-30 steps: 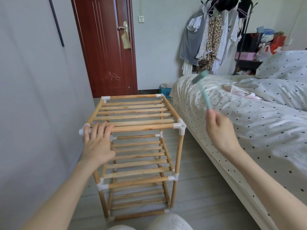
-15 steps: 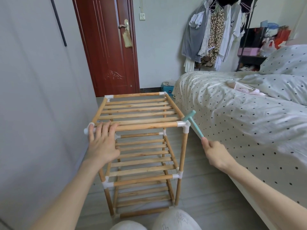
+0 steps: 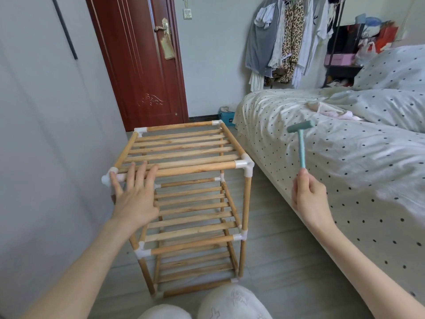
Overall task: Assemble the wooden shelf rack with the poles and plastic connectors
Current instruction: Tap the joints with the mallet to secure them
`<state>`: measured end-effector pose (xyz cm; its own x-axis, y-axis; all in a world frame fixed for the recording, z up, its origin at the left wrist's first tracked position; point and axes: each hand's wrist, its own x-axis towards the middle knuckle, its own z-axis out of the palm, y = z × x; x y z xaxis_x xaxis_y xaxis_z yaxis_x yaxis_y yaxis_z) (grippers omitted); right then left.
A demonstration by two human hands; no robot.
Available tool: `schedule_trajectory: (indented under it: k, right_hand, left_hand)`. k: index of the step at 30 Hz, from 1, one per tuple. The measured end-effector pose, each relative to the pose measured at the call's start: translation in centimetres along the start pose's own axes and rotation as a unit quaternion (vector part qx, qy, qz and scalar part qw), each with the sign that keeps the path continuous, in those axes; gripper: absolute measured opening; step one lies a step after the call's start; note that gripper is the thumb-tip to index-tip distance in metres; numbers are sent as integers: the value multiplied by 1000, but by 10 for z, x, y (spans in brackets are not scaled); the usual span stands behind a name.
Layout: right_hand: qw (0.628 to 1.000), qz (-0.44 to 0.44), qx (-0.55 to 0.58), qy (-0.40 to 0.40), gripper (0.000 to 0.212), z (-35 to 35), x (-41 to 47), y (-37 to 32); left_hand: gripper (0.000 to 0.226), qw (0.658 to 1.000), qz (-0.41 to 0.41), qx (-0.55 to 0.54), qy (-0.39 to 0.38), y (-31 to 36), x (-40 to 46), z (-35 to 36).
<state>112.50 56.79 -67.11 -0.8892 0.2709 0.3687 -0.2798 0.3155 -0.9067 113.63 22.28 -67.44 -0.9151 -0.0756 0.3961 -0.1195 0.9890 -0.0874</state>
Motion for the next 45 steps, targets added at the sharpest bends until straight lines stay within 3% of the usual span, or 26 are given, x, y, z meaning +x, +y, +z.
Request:
schedule_trajectory:
  k: [5, 8, 10, 12, 14, 15, 18, 19, 22, 23, 24, 26, 27, 30, 31, 32, 34, 35, 36, 39, 43, 45]
  right_hand:
    - [971, 219, -5, -98, 43, 12, -29, 77]
    - [923, 348, 24, -162, 42, 20, -45, 120]
    - [925, 355, 57, -119, 41, 21, -46, 136]
    - [927, 352, 123, 24, 40, 24, -39, 145]
    - [904, 365, 185, 128, 39, 35, -37, 152]
    - [893, 380, 209, 124, 39, 45, -38, 160]
    - [866, 448, 206, -80, 40, 70, -52, 175]
    - [865, 447, 203, -98, 40, 72, -52, 181]
    - [853, 441, 273, 56, 39, 64, -41, 186]
    - [843, 447, 291, 72, 39, 63, -39, 191]
    - [825, 467, 316, 39, 41, 62, -40, 191]
    - [786, 518, 319, -106, 43, 64, -46, 196]
    - [780, 519, 327, -118, 43, 61, -45, 198]
    - [772, 487, 408, 33, 44, 52, -34, 203]
    - [771, 482, 413, 48, 44, 52, -35, 205]
    - [754, 500, 425, 22, 44, 53, -39, 204]
    - [726, 553, 391, -121, 44, 58, -47, 206]
    - [727, 552, 378, -153, 44, 56, -47, 206]
    - [723, 552, 393, -135, 44, 53, -42, 205]
    - [764, 499, 410, 1, 43, 49, -34, 205]
    - [763, 530, 338, -150, 42, 54, -42, 206]
    - [777, 513, 361, -53, 43, 49, -31, 201]
  left_hand:
    - [95, 989, 146, 13, 35, 53, 4, 8]
    - [101, 990, 127, 20, 50, 73, 14, 13]
    - [106, 992, 116, 18, 55, 79, 22, 17]
    - [107, 992, 112, 17, 58, 88, 26, 20]
    - [105, 992, 107, 20, 62, 102, 27, 22]
    - [104, 992, 102, 22, 69, 109, 27, 23]
    - [102, 992, 88, 27, 88, 117, 28, 25]
    - [102, 991, 89, 26, 97, 117, 29, 26]
    - [101, 988, 95, 28, 122, 115, 29, 30]
    - [100, 987, 95, 27, 126, 115, 29, 31]
    - [99, 987, 93, 26, 129, 116, 29, 31]
    - [96, 987, 88, 28, 134, 116, 29, 32]
    - [95, 986, 87, 31, 135, 116, 29, 32]
    - [92, 987, 83, 33, 136, 116, 29, 31]
    - [91, 987, 80, 32, 135, 117, 29, 31]
    - [90, 988, 77, 34, 132, 118, 28, 30]
    - [91, 988, 74, 38, 127, 118, 28, 29]
    - [91, 989, 74, 39, 125, 118, 27, 29]
    - [91, 989, 74, 40, 122, 118, 27, 28]
    - [89, 990, 70, 38, 116, 119, 26, 26]
    - [90, 990, 72, 36, 114, 119, 26, 26]
    - [90, 990, 72, 35, 112, 118, 25, 25]
